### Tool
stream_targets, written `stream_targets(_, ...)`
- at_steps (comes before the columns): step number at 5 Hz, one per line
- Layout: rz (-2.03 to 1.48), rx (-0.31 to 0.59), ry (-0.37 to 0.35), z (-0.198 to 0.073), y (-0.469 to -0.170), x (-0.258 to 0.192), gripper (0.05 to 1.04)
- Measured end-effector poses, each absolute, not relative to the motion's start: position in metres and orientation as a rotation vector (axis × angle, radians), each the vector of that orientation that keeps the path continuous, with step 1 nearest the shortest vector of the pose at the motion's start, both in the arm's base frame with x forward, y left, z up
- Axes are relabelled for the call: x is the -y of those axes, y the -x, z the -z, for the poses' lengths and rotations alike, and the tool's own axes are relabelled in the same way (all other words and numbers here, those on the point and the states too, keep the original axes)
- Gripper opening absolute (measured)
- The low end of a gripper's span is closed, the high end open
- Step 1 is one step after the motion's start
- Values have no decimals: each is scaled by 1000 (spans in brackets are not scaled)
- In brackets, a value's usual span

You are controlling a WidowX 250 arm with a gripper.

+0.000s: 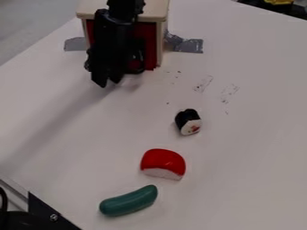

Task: Opened the drawer

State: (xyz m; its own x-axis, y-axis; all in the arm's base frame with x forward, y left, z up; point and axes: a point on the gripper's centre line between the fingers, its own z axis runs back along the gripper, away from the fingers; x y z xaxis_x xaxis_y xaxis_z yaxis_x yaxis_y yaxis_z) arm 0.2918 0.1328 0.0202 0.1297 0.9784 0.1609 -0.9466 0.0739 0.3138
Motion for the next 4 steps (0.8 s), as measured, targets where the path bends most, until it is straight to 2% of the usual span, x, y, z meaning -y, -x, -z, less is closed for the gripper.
stream_targets(2, -1423, -140, -398, -22, -252, -118, 455)
stream_targets(4, -1427, -174, -370, -28, -220, -103, 455)
